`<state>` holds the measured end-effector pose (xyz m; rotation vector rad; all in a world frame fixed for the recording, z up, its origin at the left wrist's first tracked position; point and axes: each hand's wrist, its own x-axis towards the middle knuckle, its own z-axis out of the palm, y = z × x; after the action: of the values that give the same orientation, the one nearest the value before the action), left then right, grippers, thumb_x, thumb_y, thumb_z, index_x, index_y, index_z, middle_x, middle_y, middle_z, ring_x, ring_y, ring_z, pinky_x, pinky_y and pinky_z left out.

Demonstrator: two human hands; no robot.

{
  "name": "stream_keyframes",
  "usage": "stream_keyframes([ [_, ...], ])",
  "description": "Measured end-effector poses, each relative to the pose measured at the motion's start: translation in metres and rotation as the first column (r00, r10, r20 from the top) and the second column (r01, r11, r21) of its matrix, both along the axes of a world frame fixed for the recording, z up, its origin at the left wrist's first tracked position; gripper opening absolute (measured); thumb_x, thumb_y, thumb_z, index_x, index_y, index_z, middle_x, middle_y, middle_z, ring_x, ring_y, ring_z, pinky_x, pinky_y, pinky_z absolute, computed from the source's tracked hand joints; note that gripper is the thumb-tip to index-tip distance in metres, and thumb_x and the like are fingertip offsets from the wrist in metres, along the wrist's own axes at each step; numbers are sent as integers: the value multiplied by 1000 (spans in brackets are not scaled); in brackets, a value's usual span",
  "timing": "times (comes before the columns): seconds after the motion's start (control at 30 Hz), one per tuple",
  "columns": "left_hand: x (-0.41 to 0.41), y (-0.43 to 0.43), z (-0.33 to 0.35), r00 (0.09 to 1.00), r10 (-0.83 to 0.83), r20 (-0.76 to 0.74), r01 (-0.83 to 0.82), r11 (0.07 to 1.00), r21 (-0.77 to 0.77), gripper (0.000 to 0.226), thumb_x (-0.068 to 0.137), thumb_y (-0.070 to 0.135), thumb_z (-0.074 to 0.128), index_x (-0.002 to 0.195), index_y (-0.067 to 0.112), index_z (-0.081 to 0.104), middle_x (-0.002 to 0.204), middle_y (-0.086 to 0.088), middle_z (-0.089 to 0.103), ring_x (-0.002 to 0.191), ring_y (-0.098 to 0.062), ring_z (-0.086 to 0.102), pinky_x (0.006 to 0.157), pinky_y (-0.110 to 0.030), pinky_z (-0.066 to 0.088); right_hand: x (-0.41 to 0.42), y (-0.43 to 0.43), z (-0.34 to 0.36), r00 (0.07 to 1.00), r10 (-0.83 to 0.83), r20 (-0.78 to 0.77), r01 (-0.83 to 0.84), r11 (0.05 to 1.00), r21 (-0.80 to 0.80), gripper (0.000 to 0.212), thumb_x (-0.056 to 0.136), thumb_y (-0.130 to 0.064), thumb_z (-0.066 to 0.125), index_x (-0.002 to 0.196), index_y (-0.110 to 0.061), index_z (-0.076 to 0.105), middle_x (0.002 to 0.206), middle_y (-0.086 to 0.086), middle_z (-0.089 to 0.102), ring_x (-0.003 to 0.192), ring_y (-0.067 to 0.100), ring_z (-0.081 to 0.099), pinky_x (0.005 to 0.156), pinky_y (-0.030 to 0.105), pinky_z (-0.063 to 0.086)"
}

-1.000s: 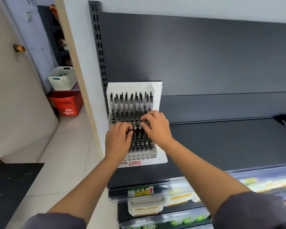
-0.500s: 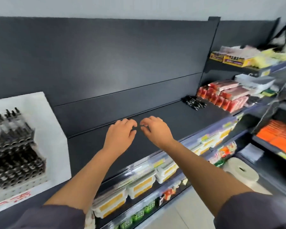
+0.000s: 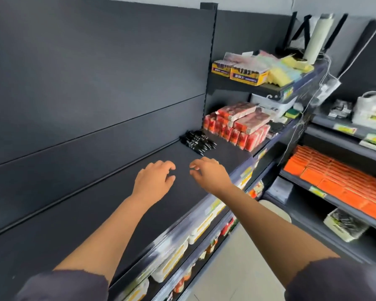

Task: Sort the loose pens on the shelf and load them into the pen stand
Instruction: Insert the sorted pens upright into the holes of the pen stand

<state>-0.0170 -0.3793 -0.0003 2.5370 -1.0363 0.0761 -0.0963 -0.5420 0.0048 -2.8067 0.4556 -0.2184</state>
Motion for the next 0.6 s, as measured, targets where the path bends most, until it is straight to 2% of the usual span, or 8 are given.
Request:
stream_keyframes([
  [0.1,41,-48,-21,977,-22,-212,73,968,238,37,94,38,46,130,30,46,127,3,51,119,-22,44,99,-39,36,31,-48,1,985,-1,-171,-2,1000,-15,35,95,-32,48,128,-23,54,128,4,53,120,31,46,95,43,43],
  [0.17,61,-77,-32,956,-17,-292,113,942,316,43,94,40,46,135,30,41,134,1,46,125,-23,40,103,-40,33,50,-78,4,973,-2,-229,-4,1000,-28,38,95,-32,48,131,-23,52,132,5,51,123,32,44,97,46,42],
  [0.43,123,-159,-55,941,57,-333,71,930,361,55,94,39,45,145,30,26,144,-2,36,131,-25,36,104,-41,33,131,-160,-8,960,22,-280,-25,1000,-6,39,96,-27,46,134,-20,50,133,10,48,121,36,43,93,45,42],
  [0.6,149,-204,-75,919,191,-344,-72,941,330,53,95,37,43,144,29,27,141,-4,38,128,-26,38,103,-41,35,181,-201,-35,933,106,-343,-98,994,38,40,96,-29,47,134,-20,50,136,10,45,124,36,41,95,46,42],
])
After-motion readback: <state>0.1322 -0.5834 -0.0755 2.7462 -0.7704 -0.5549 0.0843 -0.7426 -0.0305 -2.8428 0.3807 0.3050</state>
